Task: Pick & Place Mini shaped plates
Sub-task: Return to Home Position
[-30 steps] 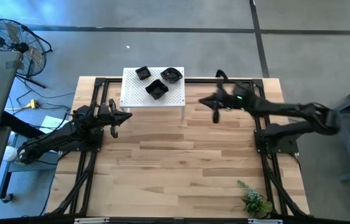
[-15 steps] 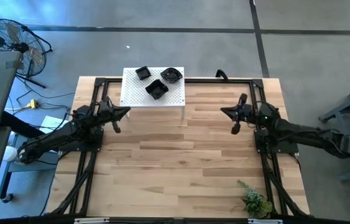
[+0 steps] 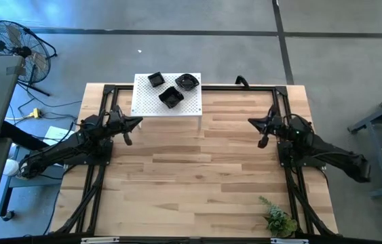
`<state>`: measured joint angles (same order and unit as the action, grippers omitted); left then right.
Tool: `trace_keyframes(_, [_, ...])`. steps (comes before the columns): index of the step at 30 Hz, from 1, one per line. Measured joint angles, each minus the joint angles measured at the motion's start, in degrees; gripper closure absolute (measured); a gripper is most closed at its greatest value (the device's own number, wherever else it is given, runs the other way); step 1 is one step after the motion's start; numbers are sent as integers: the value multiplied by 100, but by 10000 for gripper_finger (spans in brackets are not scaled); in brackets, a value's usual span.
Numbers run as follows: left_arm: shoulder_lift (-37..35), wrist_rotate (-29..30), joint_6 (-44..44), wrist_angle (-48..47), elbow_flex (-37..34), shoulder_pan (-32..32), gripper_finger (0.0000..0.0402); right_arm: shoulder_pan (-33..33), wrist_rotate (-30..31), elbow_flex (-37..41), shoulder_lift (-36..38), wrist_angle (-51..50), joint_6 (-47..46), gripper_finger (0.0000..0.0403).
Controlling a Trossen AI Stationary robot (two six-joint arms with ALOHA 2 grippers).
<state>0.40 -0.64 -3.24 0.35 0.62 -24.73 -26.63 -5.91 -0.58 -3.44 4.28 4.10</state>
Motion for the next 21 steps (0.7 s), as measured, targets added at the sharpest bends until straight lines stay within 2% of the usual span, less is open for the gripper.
trace_keyframes(2, [0,1,-1,0,0,0,401,0,37,2,332,-143,-85,402])
trace_keyframes(8, [-2,4,-1,-3,0,0,401,78,737,2,285,-263,-203,402])
trace_keyframes(21, [-2,2,-1,-1,0,0,401,168,644,2,241,-287,-514,393])
